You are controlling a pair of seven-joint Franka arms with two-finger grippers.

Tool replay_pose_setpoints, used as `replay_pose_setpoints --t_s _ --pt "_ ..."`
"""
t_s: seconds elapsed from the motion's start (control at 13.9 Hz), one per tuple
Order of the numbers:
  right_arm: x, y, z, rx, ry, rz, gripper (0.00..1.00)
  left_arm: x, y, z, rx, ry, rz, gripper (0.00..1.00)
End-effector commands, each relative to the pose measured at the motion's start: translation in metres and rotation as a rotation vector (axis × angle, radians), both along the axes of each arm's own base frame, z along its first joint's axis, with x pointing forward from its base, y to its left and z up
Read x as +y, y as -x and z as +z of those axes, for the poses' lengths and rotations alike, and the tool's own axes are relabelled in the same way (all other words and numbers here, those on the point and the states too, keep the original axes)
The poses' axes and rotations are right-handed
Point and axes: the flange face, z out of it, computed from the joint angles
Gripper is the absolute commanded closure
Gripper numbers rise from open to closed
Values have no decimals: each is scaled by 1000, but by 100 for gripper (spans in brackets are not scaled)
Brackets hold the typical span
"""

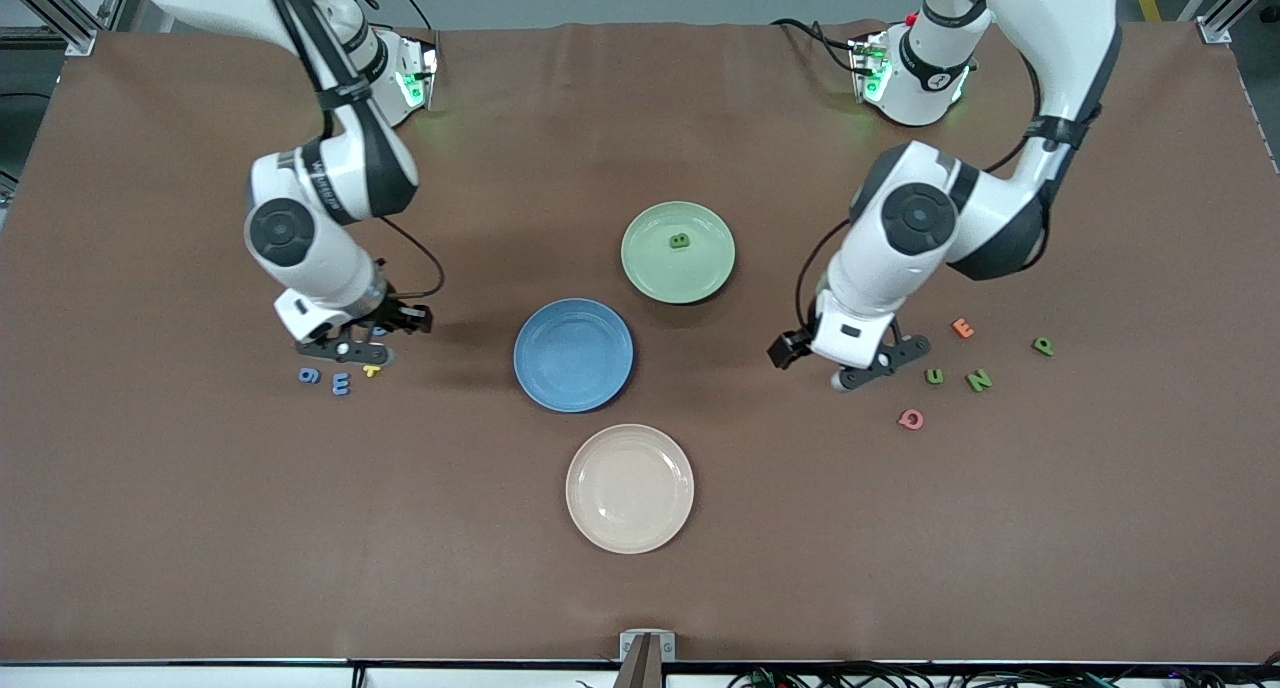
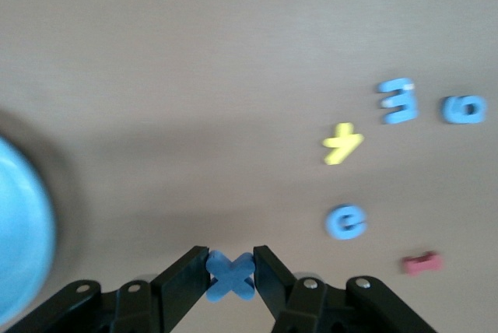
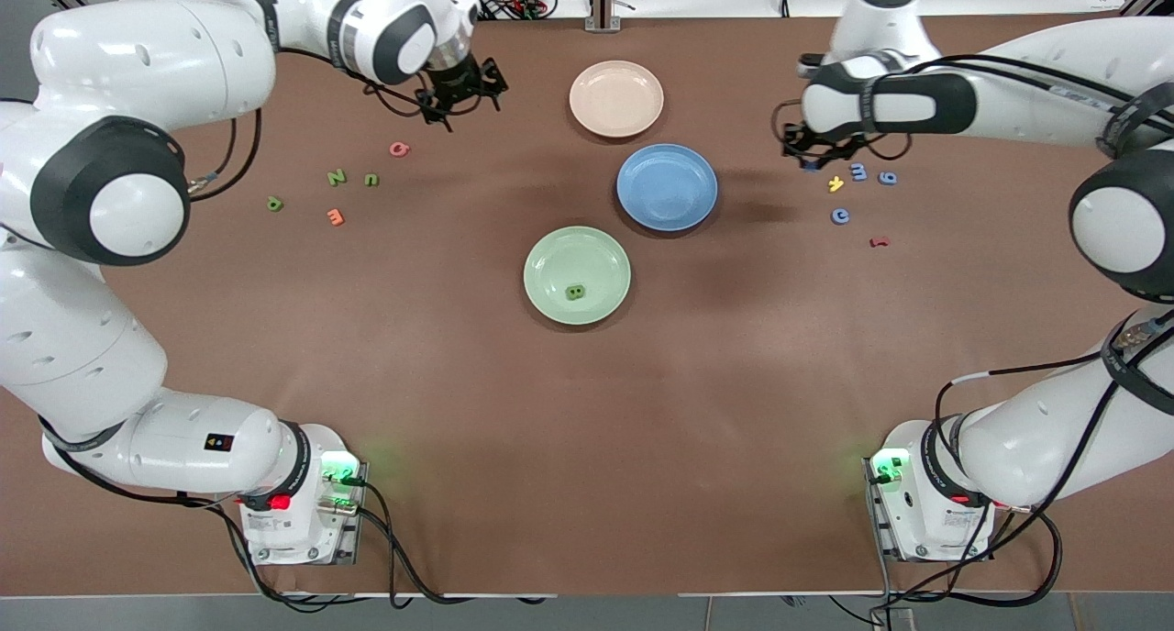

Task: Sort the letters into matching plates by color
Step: 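Drop the blue x on the blue plate while the left gripper returns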

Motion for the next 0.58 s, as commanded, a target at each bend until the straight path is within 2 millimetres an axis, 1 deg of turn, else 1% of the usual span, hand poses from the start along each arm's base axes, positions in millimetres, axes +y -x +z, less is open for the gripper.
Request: replay_pose_setpoints --t_s 0.0,0.07,0.14,0.22,0.36,0.43,0.51 --pt "57 -10 -10 6 -21 -72 80 53 -28 -5 -2 -17 -71 0" --pt "74 -12 -13 11 -42 -81 80 77 -36 -5 -5 -21 -97 0" --pt "85 -15 -17 18 -57 -86 80 98 -42 -7 -3 -25 -107 0" --pt "99 -19 -22 21 -72 -88 80 118 -48 -14 6 -23 -108 0" --pt "119 -25 -32 26 -90 -88 80 141 -53 -30 26 -29 -98 0" --pt "133 -26 -36 30 -101 -100 80 147 -54 -41 29 -65 -121 1" --pt "151 -23 -42 32 -102 -102 80 150 -54 -51 31 -99 -140 1"
